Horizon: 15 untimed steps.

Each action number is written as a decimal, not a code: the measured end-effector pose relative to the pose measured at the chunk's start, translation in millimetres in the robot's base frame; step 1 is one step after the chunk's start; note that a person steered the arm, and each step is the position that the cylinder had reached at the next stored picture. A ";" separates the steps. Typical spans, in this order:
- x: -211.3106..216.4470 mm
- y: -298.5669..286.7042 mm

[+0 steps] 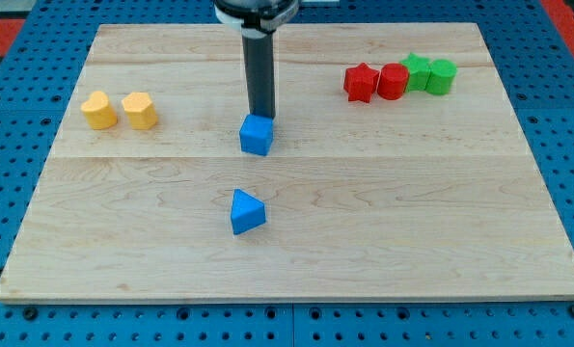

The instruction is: Move the red circle above to the red star

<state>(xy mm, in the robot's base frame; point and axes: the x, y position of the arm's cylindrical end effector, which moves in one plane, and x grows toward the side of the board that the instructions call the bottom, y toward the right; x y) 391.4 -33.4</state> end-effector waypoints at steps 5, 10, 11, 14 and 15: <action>14.1 129.5; -31.8 218.1; -50.3 209.7; -63.8 125.3; -65.0 130.2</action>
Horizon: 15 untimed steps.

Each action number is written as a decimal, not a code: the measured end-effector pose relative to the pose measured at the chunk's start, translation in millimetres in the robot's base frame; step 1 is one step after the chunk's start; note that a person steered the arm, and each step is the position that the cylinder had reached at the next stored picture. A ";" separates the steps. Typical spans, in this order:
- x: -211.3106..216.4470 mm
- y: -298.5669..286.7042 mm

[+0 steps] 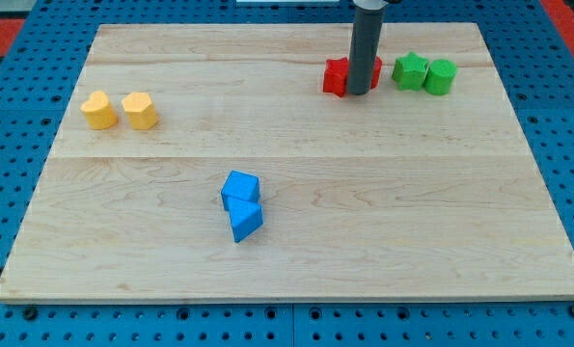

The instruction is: Move the red circle above to the red star

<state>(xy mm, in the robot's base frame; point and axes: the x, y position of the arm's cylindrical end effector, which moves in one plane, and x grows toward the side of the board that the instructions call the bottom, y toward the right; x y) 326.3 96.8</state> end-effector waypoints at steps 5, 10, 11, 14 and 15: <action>-25.6 -9.8; -126.3 9.7; -134.4 -41.5; -100.4 -48.9; -97.6 -45.2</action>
<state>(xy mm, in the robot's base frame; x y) 228.7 51.5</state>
